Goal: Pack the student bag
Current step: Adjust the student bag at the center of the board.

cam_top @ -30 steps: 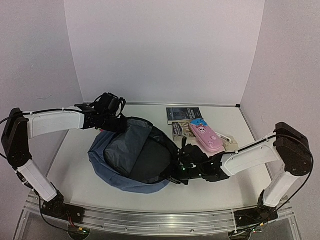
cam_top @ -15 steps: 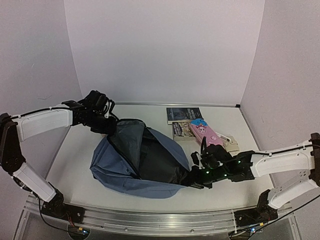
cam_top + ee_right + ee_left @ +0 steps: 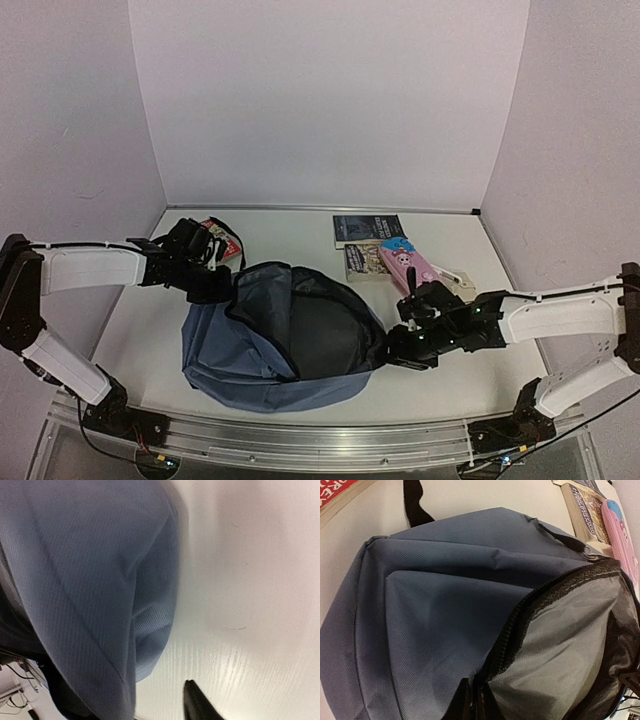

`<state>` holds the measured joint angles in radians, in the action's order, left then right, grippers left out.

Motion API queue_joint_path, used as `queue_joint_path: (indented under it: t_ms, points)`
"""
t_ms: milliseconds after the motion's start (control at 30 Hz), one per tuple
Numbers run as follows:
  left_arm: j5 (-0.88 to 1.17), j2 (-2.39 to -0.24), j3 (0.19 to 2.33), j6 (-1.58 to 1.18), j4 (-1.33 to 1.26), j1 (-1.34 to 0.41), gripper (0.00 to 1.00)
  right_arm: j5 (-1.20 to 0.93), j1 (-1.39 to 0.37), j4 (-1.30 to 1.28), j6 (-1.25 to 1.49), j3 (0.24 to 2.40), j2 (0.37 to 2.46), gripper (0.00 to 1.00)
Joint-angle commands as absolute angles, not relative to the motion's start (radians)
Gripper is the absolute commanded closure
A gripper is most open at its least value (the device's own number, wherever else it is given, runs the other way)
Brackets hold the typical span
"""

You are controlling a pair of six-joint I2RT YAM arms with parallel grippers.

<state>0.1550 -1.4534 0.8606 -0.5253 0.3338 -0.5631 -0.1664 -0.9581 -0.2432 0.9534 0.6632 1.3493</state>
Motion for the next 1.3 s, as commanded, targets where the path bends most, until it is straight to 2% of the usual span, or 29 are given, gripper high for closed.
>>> queue_joint_path:
  t_ms: [0,67,200,400,500,667,800,933,1000,1267]
  points:
    - [0.189,-1.407,0.863,-0.609,0.213,-0.592,0.86,-0.016,-0.957,-0.392,0.851,0.800,1.342,0.44]
    - [0.188,-1.408,0.865,-0.626,0.201,-0.607,0.74,0.036,-0.957,-0.446,0.823,0.850,1.332,0.38]
    - [0.163,-1.398,0.870,-0.651,0.192,-0.639,0.58,0.089,-0.984,-0.494,0.798,0.930,1.311,0.34]
    - [0.152,-1.406,0.868,-0.694,0.205,-0.679,0.48,0.138,-1.081,-0.456,0.777,1.042,1.302,0.30]
    - [0.147,-1.406,0.868,-0.717,0.222,-0.709,0.45,0.131,-1.112,-0.407,0.758,1.070,1.327,0.30]
    - [0.118,-1.360,0.840,-0.772,0.257,-0.740,0.44,0.042,-1.152,-0.243,0.745,1.064,1.414,0.41]
    - [0.151,-1.305,0.789,-0.825,0.229,-0.745,0.43,0.021,-1.183,-0.153,0.773,1.069,1.503,0.41]
    - [0.202,-1.292,0.758,-0.856,0.213,-0.755,0.42,0.169,-1.186,-0.158,0.868,1.062,1.523,0.41]
    - [0.223,-1.295,0.746,-0.870,0.211,-0.765,0.42,0.232,-1.186,-0.170,0.872,1.064,1.510,0.38]
    - [0.253,-1.260,0.690,-0.936,0.182,-0.790,0.47,0.524,-1.180,-0.414,0.941,1.090,1.512,0.29]
